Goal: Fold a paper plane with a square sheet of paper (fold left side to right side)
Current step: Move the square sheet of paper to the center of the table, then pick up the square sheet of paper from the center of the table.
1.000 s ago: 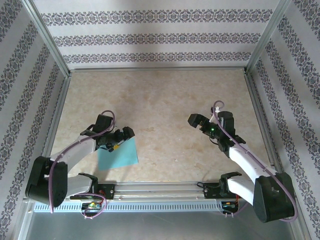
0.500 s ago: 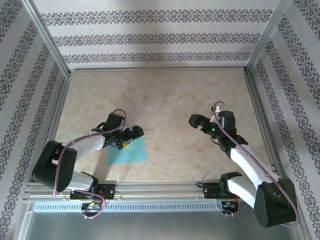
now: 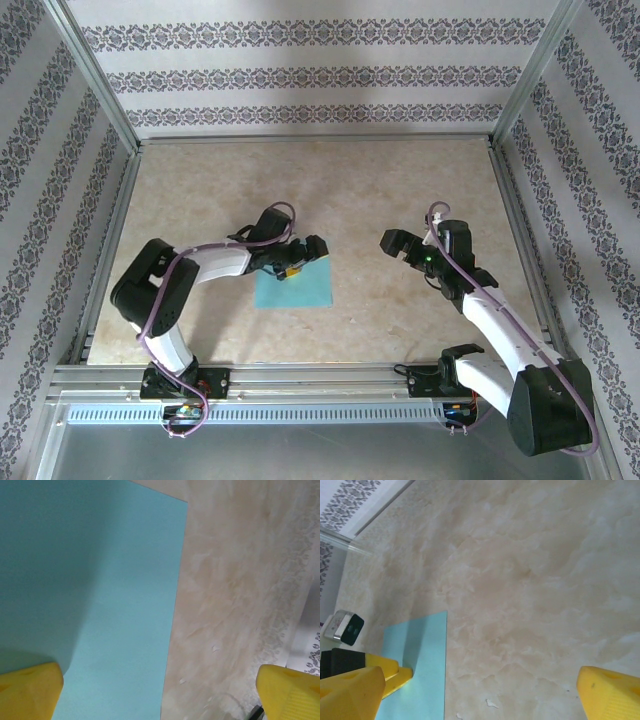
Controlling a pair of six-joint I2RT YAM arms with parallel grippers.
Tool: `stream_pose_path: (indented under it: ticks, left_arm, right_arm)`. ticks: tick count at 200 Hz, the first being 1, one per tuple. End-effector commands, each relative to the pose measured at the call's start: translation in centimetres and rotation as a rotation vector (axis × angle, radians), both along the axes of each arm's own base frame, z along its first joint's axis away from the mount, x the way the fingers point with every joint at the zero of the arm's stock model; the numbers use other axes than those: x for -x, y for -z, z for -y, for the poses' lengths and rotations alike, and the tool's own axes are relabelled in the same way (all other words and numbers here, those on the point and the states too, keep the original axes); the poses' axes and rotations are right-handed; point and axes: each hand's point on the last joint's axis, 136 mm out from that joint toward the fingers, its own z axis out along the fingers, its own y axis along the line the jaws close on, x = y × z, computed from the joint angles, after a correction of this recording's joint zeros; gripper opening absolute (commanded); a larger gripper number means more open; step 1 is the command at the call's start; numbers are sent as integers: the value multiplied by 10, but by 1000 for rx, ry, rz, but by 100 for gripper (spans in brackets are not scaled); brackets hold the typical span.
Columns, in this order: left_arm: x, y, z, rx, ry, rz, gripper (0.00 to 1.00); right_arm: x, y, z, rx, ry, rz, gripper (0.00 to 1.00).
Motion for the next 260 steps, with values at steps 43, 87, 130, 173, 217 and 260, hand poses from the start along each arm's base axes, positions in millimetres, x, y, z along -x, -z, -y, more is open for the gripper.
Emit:
stream_pose_path:
  ticks: [43,87,130,173,217,260]
  left_arm:
    - [-18,28,37,-27,-24,-44,100]
    - [-24,20,49,-12,-15,-36,100]
    - [-30,-7,59,13,37,16,100]
    - [-43,-61,49,54,55,119,100]
    - [-38,-103,14,29,55,213,100]
    - [-18,-75,-29,-5,-21,151,90]
  right_arm:
    - [4,11,19,36,35,-153,98]
    - [5,14,16,40,1,-191,98]
    - [5,9,14,67,-40,-187,98]
    - [-1,3,11,129,-111,-184,98]
    - [-19,-1,-12,264,-225,-184,97]
    - [-45,4,-64,386,-362,-181,93]
